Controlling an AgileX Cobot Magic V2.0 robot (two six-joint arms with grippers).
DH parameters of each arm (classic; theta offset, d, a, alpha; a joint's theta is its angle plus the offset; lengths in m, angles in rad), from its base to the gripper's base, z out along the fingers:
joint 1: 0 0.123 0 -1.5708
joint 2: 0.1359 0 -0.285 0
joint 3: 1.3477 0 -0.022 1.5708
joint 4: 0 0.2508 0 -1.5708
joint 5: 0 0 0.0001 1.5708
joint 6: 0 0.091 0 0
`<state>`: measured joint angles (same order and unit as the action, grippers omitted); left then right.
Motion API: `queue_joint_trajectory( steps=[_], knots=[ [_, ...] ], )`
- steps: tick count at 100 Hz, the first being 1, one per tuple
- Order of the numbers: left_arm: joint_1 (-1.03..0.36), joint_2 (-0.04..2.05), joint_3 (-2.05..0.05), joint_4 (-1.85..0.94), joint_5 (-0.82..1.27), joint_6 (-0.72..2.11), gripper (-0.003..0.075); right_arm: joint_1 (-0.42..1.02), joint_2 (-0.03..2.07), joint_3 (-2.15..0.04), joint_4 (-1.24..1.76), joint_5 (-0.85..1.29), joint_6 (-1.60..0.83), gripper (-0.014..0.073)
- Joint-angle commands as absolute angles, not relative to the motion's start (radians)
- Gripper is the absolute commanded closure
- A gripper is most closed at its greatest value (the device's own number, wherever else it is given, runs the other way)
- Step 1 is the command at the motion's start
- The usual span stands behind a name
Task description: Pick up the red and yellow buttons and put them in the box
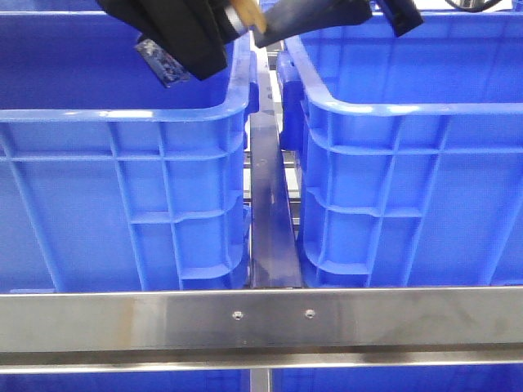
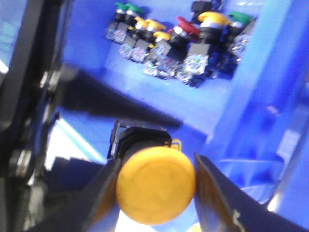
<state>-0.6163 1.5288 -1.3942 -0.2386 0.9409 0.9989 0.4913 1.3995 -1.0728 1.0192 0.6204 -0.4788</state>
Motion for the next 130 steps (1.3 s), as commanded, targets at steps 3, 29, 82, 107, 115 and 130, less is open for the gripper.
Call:
queue_joint_trajectory(
  steps=[3,29,82,107,115,130],
  knots=[
    [-0.625,1.488,-1.426,-0.261,0.88,0.996,0.0082,0.493,1.372,-1.106,1.074,0.606,-0.494,0.0463],
    [-0.623,1.476,-1.426,-0.261,0.896,0.996,0.0079,0.461,1.363,-1.106,1.074,0.615,-0.494,0.0463],
    [-0.623,1.451,-1.426,-0.218,0.897,0.983,0.0082,0.097,1.252,-1.106,1.026,0.684,-0.574,0.0463],
    [-0.623,1.451,-1.426,-0.218,0.897,0.983,0.0082,0.023,1.299,-1.108,0.795,0.541,-0.592,0.0463],
    [-0.623,1.451,-1.426,-0.218,0.897,0.983,0.0082,0.023,1.326,-1.113,0.728,0.486,-0.592,0.0463],
    [-0.623,1.451,-1.426,-0.218,0.897,0.983,0.0082,0.023,1.416,-1.189,0.608,0.483,-0.591,0.0463]
  ],
)
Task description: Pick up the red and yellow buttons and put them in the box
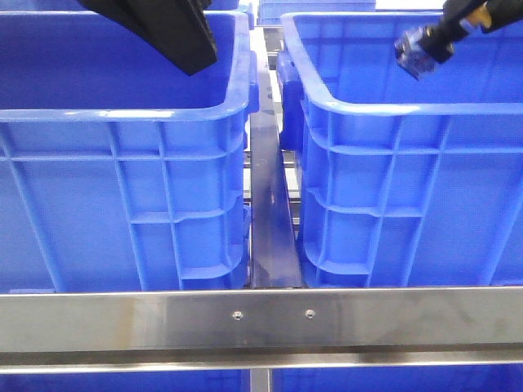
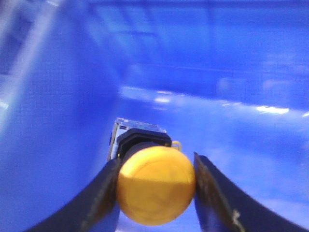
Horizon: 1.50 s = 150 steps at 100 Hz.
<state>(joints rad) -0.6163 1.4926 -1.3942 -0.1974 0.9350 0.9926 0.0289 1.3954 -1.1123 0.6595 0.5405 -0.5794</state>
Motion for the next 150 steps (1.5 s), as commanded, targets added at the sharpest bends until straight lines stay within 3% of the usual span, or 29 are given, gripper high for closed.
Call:
queue_joint_trajectory(
  steps=[1,51,124,132,144,150],
  knots=[
    [-0.623,1.451,-1.426,-0.218,0.897,0.983,0.0082,0.023,1.421,-1.194,0.604,0.485,-0.591,0.0463],
    [-0.623,1.451,-1.426,-0.218,0.897,0.983,0.0082,0.023,1.73,-1.543,0.376,0.645,-0.504,0.0463],
    [-0.623,1.451,-1.426,-0.218,0.894,0.983,0.0082,0.026,1.89,-1.624,0.326,0.607,-0.482,0.0451],
    [-0.623,1.451,-1.426,-0.218,0.894,0.983,0.0082,0.026,1.89,-1.624,0.329,0.607,-0.482,0.0364],
    [-0.623,1.451,-1.426,-0.218,0.894,0.983,0.0082,0.026,1.89,-1.624,0.331,0.597,-0.482,0.0076],
    [-0.623,1.451,-1.426,-0.218,0.894,0.983,0.0082,0.026,1.889,-1.624,0.334,0.586,-0.482,-0.0009]
  ],
)
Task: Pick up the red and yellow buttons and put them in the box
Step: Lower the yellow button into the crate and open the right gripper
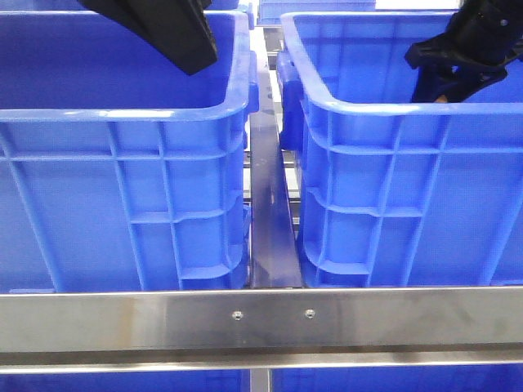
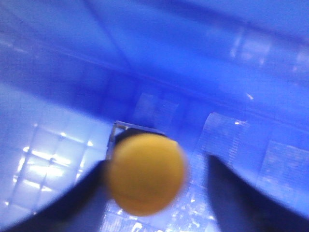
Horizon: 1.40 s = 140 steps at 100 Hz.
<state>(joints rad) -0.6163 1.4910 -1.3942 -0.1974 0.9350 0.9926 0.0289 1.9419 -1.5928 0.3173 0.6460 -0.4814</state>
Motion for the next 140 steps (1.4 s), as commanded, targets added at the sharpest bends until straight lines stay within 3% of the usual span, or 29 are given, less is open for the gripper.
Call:
queue_joint_trajectory(
  steps=[1,41,49,56,73,86,140],
  knots=[
    [-0.623,1.451,-1.426,-0.218,0.894,0.983,0.0082,0.026,1.888,-1.624,0.334,0.583,-0.482,-0.0022],
    [-0.623,1.451,-1.426,-0.218,0.894,0.981,0.0082,0.026,1.813,-1.622,0.382,0.598,-0.482,-0.0038],
    [-0.623,1.451,-1.426,-0.218,0.894,0.981,0.0082,0.026,1.789,-1.621,0.418,0.618,-0.482,-0.0007],
    [-0.623,1.451,-1.426,-0.218,0.894,0.979,0.0082,0.026,1.769,-1.621,0.453,0.637,-0.482,0.0081],
    [-0.623,1.451,-1.426,-0.218,0.894,0.977,0.0082,0.026,1.709,-1.603,0.53,0.691,-0.482,0.0447],
    [-0.623,1.451,-1.426,-0.217,0.894,0.934,0.0082,0.026,1.633,-1.514,0.544,0.654,-0.482,0.0667],
    [-0.623,1.449,-1.426,-0.217,0.894,0.77,0.0082,0.026,1.193,-1.002,0.551,0.429,-0.482,0.0659]
  ],
)
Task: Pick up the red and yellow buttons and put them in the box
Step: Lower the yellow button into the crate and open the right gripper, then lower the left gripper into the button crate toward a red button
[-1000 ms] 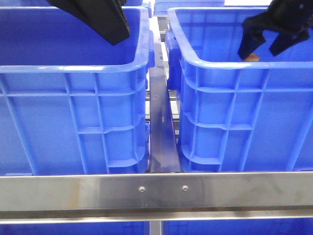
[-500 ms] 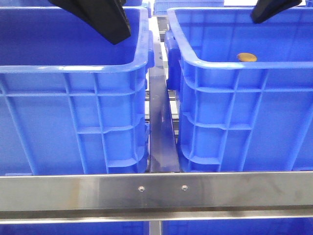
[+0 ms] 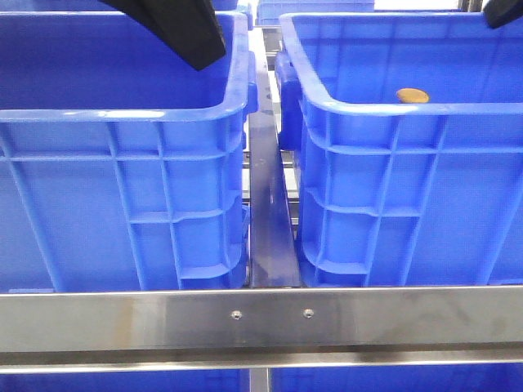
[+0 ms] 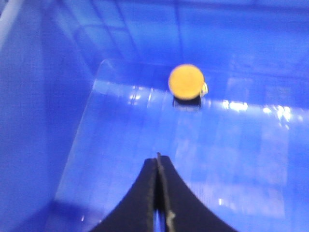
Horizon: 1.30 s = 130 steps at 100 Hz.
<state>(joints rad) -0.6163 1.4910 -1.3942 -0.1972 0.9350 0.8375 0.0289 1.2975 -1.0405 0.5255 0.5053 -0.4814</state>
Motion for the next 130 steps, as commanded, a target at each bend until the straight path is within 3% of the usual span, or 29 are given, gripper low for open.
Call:
queue_joint_trajectory(
  steps=[1,30,55,96,130],
  knots=[
    [-0.623,1.449,-1.426,-0.213,0.894,0.759,0.0082,0.026,1.186,-0.996,0.551,0.426,-0.482,0.0659],
    [-0.623,1.447,-1.426,0.055,0.904,0.312,0.0082,0.026,0.914,-0.781,0.551,0.375,-0.482,0.0659],
    [-0.565,1.447,-1.426,0.25,0.904,-0.043,0.0082,0.026,0.809,-0.738,0.551,0.376,-0.482,0.0659],
    [-0.313,1.489,-1.426,0.119,0.949,-0.057,0.0082,0.026,0.812,-0.738,0.551,0.399,-0.482,0.066],
    [-0.257,1.611,-1.426,0.069,1.003,0.014,0.0082,0.026,0.812,-0.738,0.551,0.4,-0.482,0.066]
  ],
)
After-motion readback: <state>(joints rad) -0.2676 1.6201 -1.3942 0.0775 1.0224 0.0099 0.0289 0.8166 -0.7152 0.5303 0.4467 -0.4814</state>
